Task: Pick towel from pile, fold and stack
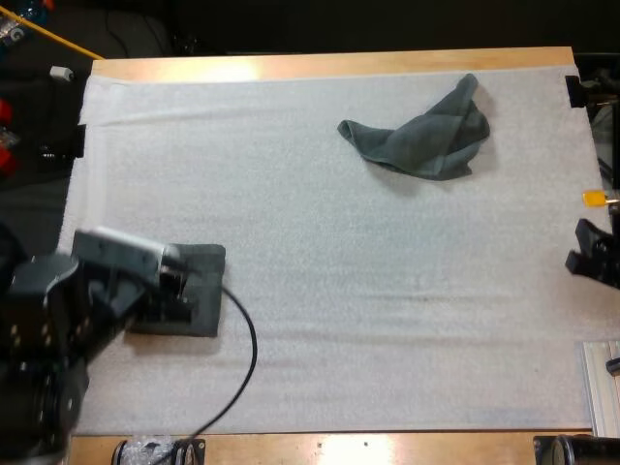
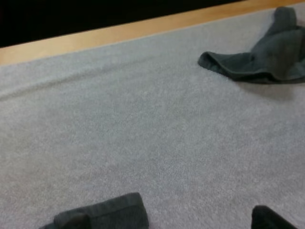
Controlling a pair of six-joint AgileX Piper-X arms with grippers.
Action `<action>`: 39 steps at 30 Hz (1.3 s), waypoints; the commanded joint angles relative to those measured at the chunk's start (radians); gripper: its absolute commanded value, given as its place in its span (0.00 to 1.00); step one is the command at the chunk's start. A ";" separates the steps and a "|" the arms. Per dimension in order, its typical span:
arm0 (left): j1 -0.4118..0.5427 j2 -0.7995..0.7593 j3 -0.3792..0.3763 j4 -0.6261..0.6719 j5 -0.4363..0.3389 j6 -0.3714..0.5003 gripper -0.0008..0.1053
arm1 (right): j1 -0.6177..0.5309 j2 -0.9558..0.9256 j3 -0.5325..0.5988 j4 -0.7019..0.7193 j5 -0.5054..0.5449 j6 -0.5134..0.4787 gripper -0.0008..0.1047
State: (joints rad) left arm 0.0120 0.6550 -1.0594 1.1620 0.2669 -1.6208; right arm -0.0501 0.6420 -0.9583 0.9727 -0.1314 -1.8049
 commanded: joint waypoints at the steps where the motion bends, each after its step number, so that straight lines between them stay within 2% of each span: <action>1: -0.003 -0.028 -0.005 0.012 -0.009 0.000 0.61 | 0.011 -0.028 -0.009 0.008 -0.007 -0.015 0.62; 10: -0.003 -0.277 -0.005 0.058 -0.051 0.008 0.61 | 0.102 -0.237 -0.009 0.140 -0.005 -0.010 0.62; 23: -0.003 -0.580 -0.005 0.246 -0.053 0.060 0.61 | 0.101 -0.498 -0.009 0.227 0.001 0.047 0.62; 32: -0.003 -0.744 0.010 0.390 -0.053 0.060 0.61 | 0.101 -0.649 -0.009 0.313 0.079 0.047 0.62; 39: 0.000 -0.812 0.013 0.409 -0.045 0.023 0.61 | 0.101 -0.698 -0.016 0.458 0.075 0.030 0.62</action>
State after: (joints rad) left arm 0.0120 -0.0172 -1.0424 1.5397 0.2241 -1.5870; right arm 0.0506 -0.0168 -0.9682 1.4230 -0.0565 -1.7638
